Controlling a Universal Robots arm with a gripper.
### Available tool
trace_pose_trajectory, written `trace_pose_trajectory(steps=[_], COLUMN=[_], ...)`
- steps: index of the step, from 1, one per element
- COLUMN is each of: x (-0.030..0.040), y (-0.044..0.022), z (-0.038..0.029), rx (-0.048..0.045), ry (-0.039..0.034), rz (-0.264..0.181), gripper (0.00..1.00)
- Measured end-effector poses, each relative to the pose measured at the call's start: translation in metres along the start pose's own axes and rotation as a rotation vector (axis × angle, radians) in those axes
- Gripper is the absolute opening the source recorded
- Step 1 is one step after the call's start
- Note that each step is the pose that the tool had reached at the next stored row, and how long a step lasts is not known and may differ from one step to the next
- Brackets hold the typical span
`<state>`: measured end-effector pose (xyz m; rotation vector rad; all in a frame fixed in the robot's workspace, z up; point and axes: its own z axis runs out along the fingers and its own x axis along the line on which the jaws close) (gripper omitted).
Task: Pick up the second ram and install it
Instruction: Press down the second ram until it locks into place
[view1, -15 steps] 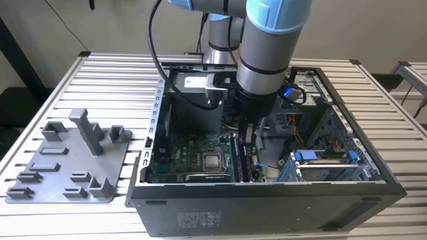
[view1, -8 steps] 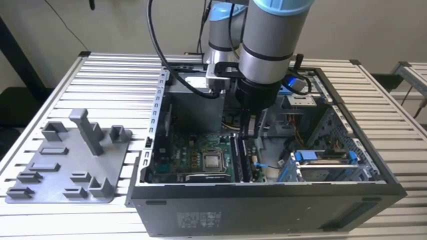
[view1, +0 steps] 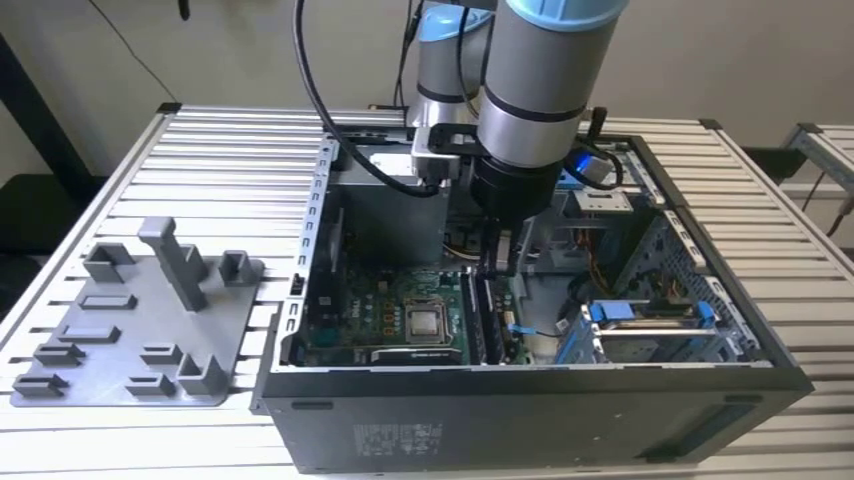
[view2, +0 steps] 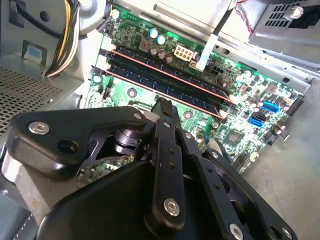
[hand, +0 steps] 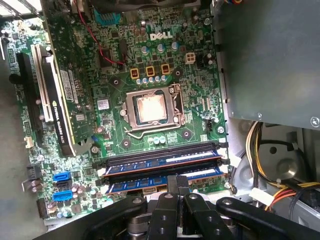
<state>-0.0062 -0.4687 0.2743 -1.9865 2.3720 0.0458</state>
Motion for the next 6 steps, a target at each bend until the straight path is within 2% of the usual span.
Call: trace_pose_trajectory(steps=[6], x=[0.0], y=[0.0], z=[-0.0001], rx=[0.0], ry=[0.0], rz=[0.0], gripper=[0.11])
